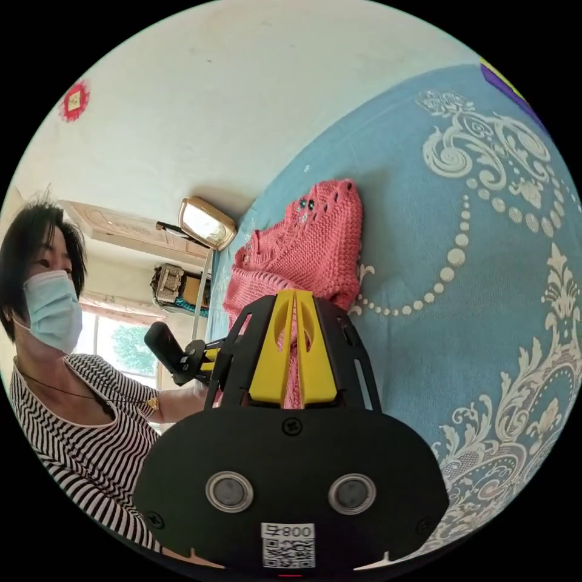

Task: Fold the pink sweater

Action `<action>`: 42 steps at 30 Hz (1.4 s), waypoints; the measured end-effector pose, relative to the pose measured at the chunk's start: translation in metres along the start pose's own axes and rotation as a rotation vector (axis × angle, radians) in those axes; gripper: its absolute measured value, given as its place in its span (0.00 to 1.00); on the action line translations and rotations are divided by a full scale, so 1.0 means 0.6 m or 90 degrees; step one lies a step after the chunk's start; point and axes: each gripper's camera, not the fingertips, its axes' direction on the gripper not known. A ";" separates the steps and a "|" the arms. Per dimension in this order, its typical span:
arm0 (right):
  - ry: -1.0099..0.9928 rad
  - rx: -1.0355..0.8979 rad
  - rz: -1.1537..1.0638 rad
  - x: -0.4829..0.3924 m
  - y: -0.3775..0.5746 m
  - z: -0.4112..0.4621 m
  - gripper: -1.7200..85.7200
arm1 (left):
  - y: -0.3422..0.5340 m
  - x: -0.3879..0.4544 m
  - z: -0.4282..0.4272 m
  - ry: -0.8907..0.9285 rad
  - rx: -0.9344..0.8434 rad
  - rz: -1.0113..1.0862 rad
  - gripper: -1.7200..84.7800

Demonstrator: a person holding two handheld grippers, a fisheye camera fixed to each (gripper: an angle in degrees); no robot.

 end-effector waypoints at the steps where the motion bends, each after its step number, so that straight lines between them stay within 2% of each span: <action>1: 0.008 -0.023 -0.035 -0.022 -0.003 0.021 0.02 | -0.002 -0.004 0.004 0.002 -0.005 -0.006 0.07; 3: 0.038 -0.095 -0.075 -0.039 -0.012 0.072 0.02 | -0.007 -0.024 0.038 0.025 -0.075 -0.038 0.05; 4: 0.100 -0.131 -0.082 -0.036 -0.015 0.108 0.02 | -0.007 -0.029 0.043 0.036 -0.083 -0.044 0.05; 5: 0.134 -0.148 -0.078 -0.031 -0.016 0.124 0.02 | -0.005 -0.038 0.041 0.054 -0.075 -0.060 0.04; 8: 0.103 -0.120 -0.049 -0.020 -0.012 0.128 0.02 | 0.009 -0.059 -0.009 0.040 -0.007 -0.090 0.03; 10: 0.127 -0.098 -0.057 -0.037 0.004 0.121 0.02 | 0.028 -0.088 -0.047 0.005 0.026 -0.130 0.03; 12: 0.129 -0.094 -0.091 -0.067 0.013 0.133 0.02 | 0.066 -0.146 -0.106 -0.084 0.070 -0.219 0.03; 15: 0.092 -0.146 -0.186 -0.130 0.003 0.205 0.02 | 0.117 -0.221 -0.172 -0.206 0.113 -0.340 0.02; 18: 0.081 -0.188 -0.282 -0.184 -0.024 0.307 0.02 | 0.152 -0.273 -0.193 -0.298 0.108 -0.407 0.02; 20: 0.126 -0.240 -0.300 -0.188 -0.037 0.379 0.02 | 0.163 -0.301 -0.171 -0.282 0.041 -0.420 0.02; 21: 0.157 -0.302 -0.287 -0.175 -0.039 0.426 0.02 | 0.172 -0.303 -0.179 -0.272 0.082 -0.429 0.02; 25: 0.155 -0.235 -0.297 -0.195 -0.030 0.426 0.02 | 0.184 -0.296 -0.211 -0.286 0.114 -0.410 0.02; 27: 0.109 -0.225 -0.330 -0.221 -0.033 0.443 0.02 | 0.203 -0.300 -0.229 -0.310 0.140 -0.426 0.02; 31: 0.081 -0.240 -0.421 -0.286 -0.058 0.545 0.02 | 0.229 -0.339 -0.220 -0.253 0.107 -0.447 0.02; 35: 0.148 -0.280 -0.439 -0.290 -0.082 0.662 0.02 | 0.248 -0.355 -0.228 -0.245 0.124 -0.435 0.02; 36: 0.167 -0.334 -0.425 -0.274 -0.086 0.700 0.02 | 0.254 -0.360 -0.230 -0.241 0.124 -0.435 0.02; 42: 0.126 -0.299 -0.413 -0.243 -0.071 0.669 0.02 | 0.284 -0.361 -0.280 -0.256 0.175 -0.421 0.02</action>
